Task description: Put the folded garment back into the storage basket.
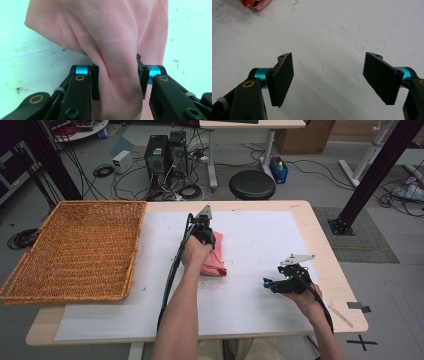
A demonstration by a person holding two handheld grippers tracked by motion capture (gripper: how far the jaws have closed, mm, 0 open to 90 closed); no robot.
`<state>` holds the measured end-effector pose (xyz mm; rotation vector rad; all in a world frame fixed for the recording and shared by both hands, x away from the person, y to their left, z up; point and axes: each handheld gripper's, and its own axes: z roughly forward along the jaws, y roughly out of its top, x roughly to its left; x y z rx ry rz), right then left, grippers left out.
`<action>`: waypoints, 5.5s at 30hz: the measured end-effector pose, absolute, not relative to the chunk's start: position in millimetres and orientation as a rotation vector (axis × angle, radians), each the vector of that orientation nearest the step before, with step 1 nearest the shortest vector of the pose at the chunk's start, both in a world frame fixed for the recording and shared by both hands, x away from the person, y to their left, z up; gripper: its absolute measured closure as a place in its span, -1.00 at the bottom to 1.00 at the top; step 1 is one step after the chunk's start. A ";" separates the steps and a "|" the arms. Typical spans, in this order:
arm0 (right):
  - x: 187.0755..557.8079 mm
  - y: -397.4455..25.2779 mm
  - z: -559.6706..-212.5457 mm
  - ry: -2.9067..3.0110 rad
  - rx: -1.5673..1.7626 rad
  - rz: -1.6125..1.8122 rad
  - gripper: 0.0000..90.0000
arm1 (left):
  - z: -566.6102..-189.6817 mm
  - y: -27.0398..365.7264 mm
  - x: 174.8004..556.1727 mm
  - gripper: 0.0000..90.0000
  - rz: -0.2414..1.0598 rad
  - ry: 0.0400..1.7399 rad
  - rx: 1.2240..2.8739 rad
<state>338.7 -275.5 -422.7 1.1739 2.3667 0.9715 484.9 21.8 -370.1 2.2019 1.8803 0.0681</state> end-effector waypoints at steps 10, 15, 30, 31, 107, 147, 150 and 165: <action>342.4 -271.9 -421.9 2.384 1.174 0.958 -0.46 | -334.3 44.9 486.4 0.48 0.063 1.872 2.192; 343.2 -268.1 -421.9 2.393 1.169 0.953 -0.46 | -317.1 53.1 487.0 0.48 0.072 1.867 2.203; 343.0 -264.5 -420.9 2.402 1.163 0.954 -0.46 | -287.6 82.9 487.6 0.48 0.079 1.874 2.180; 342.9 -264.4 -420.9 2.405 1.161 0.952 -0.46 | -287.2 86.6 487.1 0.48 0.079 1.878 2.177; 348.0 -236.9 -426.2 2.478 1.102 0.882 -0.46 | -355.3 330.0 424.7 0.45 0.052 2.202 1.923; 347.0 -233.6 -425.5 2.481 1.093 0.877 -0.46 | -357.5 357.6 418.3 -0.42 0.197 2.350 1.910; 346.6 -232.4 -425.4 2.486 1.091 0.874 -0.46 | -350.8 358.2 416.8 -0.43 0.214 2.338 1.904; 346.4 -231.6 -424.4 2.487 1.087 0.876 -0.46 | -334.5 341.6 417.1 -0.44 0.232 2.267 1.965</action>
